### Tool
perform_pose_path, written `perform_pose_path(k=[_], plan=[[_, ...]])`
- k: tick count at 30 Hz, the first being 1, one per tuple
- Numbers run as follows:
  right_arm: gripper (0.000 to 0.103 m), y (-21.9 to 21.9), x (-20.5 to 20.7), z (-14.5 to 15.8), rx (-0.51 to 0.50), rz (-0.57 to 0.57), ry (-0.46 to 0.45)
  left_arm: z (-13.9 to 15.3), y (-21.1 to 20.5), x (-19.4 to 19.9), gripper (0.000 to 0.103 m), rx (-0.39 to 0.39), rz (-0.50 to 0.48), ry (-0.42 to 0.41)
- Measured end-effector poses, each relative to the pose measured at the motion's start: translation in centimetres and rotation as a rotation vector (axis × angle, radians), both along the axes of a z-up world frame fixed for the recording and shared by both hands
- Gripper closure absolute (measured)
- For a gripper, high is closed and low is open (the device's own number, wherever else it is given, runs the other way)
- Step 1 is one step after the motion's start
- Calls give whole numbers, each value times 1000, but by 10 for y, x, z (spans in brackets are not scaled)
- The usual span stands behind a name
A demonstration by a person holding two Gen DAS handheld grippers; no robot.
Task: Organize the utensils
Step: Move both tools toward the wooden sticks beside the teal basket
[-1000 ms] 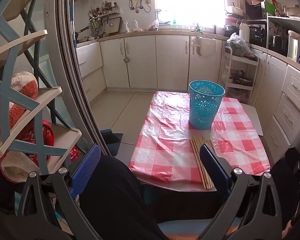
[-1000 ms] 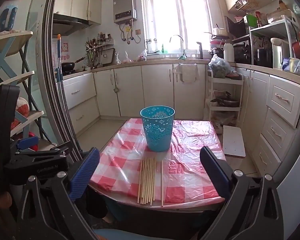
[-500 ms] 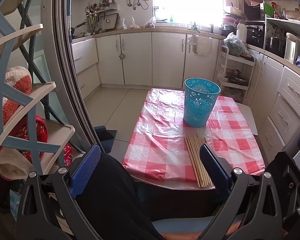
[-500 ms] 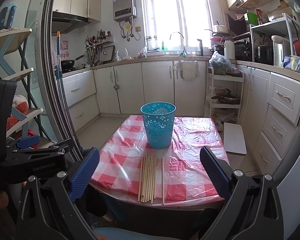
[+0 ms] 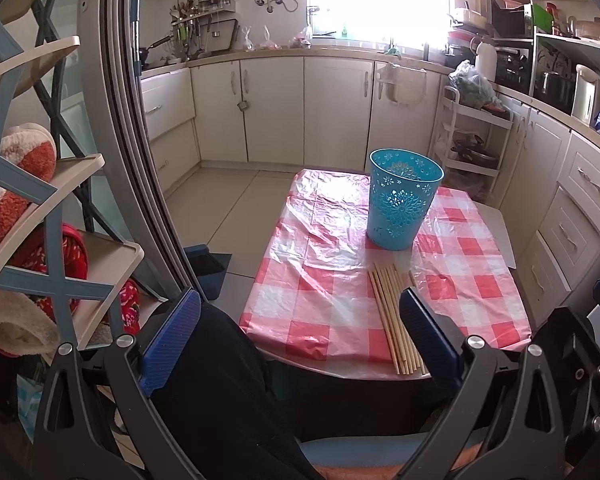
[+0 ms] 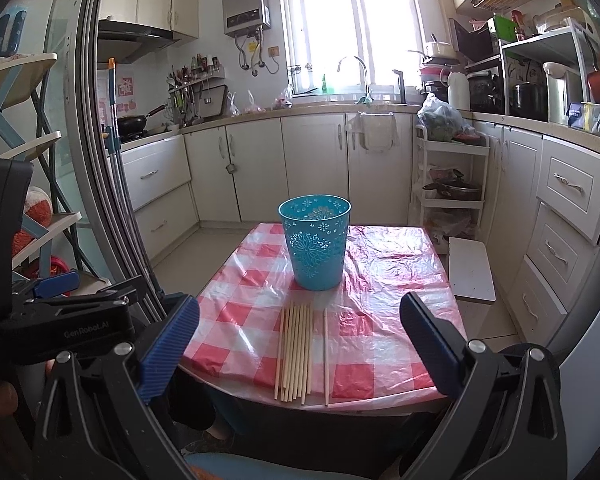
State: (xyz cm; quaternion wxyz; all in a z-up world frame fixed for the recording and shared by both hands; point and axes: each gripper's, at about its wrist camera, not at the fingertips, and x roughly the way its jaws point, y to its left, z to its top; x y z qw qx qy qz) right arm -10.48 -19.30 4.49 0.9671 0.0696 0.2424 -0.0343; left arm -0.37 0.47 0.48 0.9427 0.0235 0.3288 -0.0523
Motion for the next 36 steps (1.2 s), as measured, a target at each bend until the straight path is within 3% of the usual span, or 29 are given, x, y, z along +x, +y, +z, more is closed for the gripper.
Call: perform_pose_path(k=[36], plan=[[7, 2, 4, -9, -8, 4, 20, -9, 3, 3, 7, -10, 6, 26]])
